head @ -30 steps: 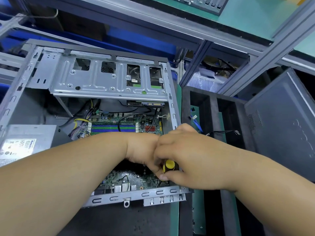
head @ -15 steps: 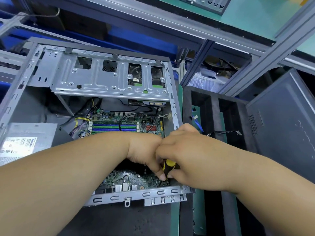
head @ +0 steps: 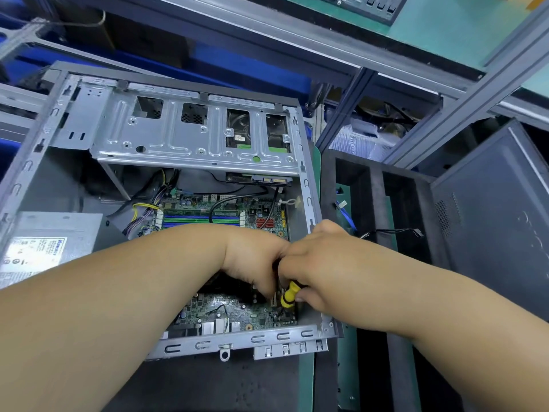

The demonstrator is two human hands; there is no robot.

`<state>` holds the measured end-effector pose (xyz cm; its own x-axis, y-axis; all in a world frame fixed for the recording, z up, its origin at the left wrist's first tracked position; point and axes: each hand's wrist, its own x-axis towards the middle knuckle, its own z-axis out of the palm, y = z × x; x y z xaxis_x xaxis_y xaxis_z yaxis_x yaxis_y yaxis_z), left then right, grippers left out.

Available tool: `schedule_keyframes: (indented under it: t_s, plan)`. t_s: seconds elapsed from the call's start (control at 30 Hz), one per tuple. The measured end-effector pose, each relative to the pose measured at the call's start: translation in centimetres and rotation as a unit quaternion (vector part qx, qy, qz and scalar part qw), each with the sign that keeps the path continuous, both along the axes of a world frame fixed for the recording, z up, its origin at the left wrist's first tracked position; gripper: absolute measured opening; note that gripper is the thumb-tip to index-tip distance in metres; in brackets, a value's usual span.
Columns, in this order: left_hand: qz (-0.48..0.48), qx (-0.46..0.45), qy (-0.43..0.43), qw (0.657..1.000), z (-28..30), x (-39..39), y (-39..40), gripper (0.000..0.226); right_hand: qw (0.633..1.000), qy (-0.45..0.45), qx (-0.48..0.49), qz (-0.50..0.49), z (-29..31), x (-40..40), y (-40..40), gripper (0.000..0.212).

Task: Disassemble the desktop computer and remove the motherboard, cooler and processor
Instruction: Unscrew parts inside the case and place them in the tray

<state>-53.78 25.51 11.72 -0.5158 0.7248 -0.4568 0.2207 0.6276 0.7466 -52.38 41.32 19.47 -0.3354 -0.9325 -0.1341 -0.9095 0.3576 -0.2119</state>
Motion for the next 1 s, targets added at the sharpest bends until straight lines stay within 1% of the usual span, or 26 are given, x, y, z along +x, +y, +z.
schedule_keyframes:
  t_s: [0.07, 0.2, 0.27, 0.33, 0.4, 0.47, 0.5, 0.57, 0.63, 0.73, 0.83, 0.9, 0.97, 1.0]
  plan:
    - [0.028, -0.020, -0.005, 0.999, 0.4, 0.0, 0.0, 0.029, 1.000, -0.011, 0.015, -0.012, 0.7, 0.1, -0.1, 0.011]
    - [0.027, -0.042, -0.010, 0.999, 0.7, -0.1, -0.1, 0.037, 0.997, -0.029, 0.070, -0.033, 1.9, 0.4, -0.2, 0.009]
    - [0.022, -0.039, -0.021, 0.999, 1.2, -0.2, -0.5, 0.043, 0.996, -0.035, 0.063, -0.045, 3.0, 0.4, 0.3, 0.014]
    - [0.018, -0.030, -0.041, 0.999, 2.0, -0.4, -1.2, 0.046, 0.996, -0.034, 0.028, -0.079, 4.4, 0.3, 0.8, 0.016]
    - [0.012, -0.007, -0.073, 0.997, 2.5, -0.6, -2.1, 0.050, 0.991, -0.027, -0.030, -0.126, 5.5, 0.1, 1.5, 0.013]
    - [0.008, 0.023, -0.111, 0.994, 2.9, -0.5, -2.8, 0.055, 0.980, -0.017, -0.087, -0.176, 6.0, 0.0, 2.5, 0.011]
    - [0.014, 0.035, -0.132, 0.991, 3.0, -0.5, -3.1, 0.055, 0.974, -0.015, -0.105, -0.201, 6.0, 0.0, 2.9, 0.011]
    - [0.034, 0.045, -0.154, 0.986, 3.3, -0.6, -3.5, 0.044, 0.961, -0.017, -0.130, -0.245, 5.7, 0.3, 3.7, 0.012]
    - [0.056, 0.045, -0.138, 0.988, 3.8, -0.7, -3.8, 0.029, 0.946, -0.027, -0.159, -0.281, 5.2, 0.7, 4.2, 0.014]
    - [0.112, 0.043, -0.104, 0.987, 4.7, -0.5, -3.8, 0.015, 0.919, -0.034, -0.225, -0.321, 4.6, 1.3, 5.0, 0.015]
    - [0.189, 0.050, -0.082, 0.977, 6.0, 0.1, -3.8, 0.013, 0.889, -0.017, -0.296, -0.349, 3.7, 2.0, 6.3, 0.014]
    - [0.249, 0.050, -0.053, 0.966, 7.1, 0.7, -3.4, 0.013, 0.849, -0.006, -0.368, -0.380, 3.2, 2.4, 7.6, 0.012]
    - [0.315, 0.067, -0.003, 0.947, 8.1, 1.6, -2.0, 0.013, 0.789, -0.013, -0.452, -0.416, 2.9, 2.7, 9.2, 0.011]
    - [0.343, 0.092, 0.017, 0.935, 8.6, 2.0, -0.8, 0.012, 0.757, -0.019, -0.491, -0.431, 2.9, 2.9, 10.1, 0.011]
